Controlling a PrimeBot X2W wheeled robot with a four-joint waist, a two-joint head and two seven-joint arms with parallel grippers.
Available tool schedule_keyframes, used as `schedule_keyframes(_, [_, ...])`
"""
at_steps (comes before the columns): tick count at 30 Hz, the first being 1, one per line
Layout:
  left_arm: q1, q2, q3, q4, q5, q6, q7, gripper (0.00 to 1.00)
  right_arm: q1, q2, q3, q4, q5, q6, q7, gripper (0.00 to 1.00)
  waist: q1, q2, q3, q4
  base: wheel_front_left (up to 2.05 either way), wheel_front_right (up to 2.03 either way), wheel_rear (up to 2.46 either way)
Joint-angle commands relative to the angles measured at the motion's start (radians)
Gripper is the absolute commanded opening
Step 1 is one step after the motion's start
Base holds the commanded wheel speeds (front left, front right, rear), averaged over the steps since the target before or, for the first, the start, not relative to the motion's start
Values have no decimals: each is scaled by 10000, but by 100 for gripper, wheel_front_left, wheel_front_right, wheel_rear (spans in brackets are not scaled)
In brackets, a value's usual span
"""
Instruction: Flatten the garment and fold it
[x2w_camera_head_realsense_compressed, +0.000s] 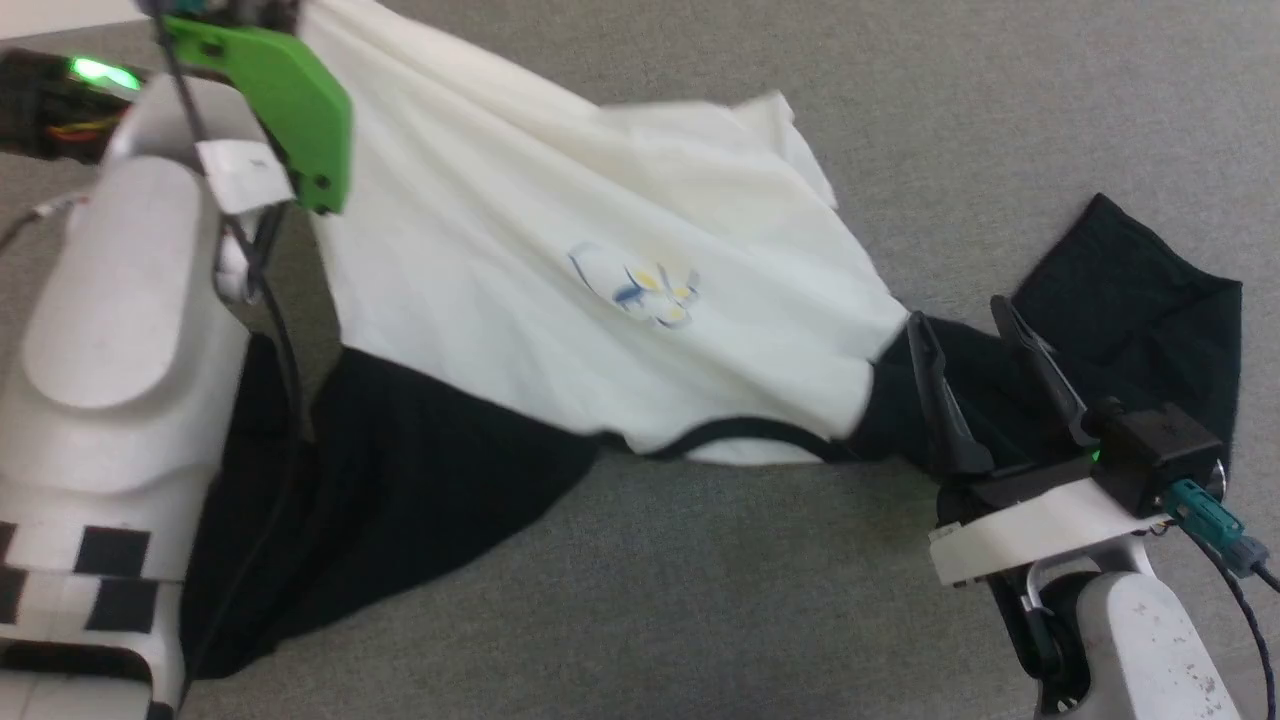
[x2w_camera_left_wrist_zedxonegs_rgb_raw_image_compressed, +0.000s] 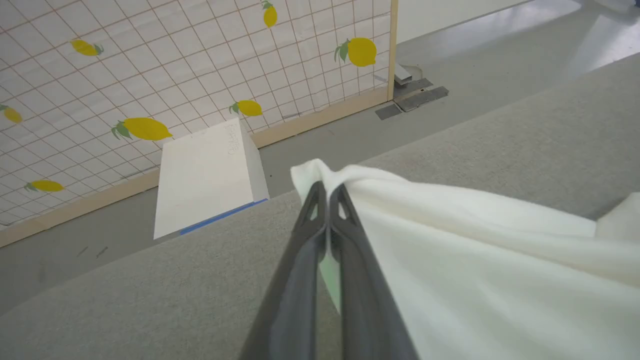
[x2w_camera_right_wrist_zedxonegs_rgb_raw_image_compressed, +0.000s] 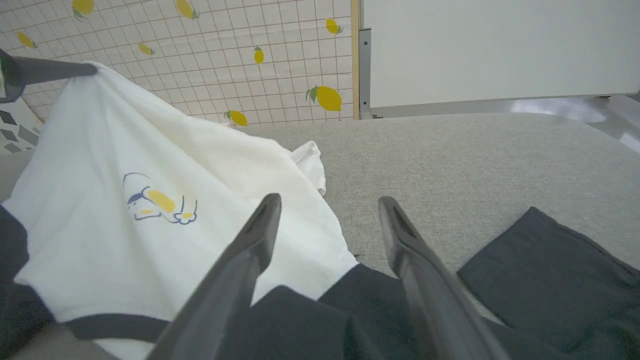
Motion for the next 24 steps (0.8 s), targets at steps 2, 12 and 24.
schedule_keyframes(2, [-292,158,269,458,116,387,-477,0,-282,1,109,47,11,-15,-78,100,-1,0,240,-104,0,0,0])
schedule_keyframes(12, [782,-590,924,1034,-1054,232,-2510,100,-608,-74,102,-20,-235,-15,183,100,-1,0,40,524,0,0,0])
schedule_keyframes(24, [5491,-1846,25,-1489,-1533,-397,-5219,100,476,-139,-623,-524,-413,-15,886,100,-1,0,-1664,2072,0,0,0])
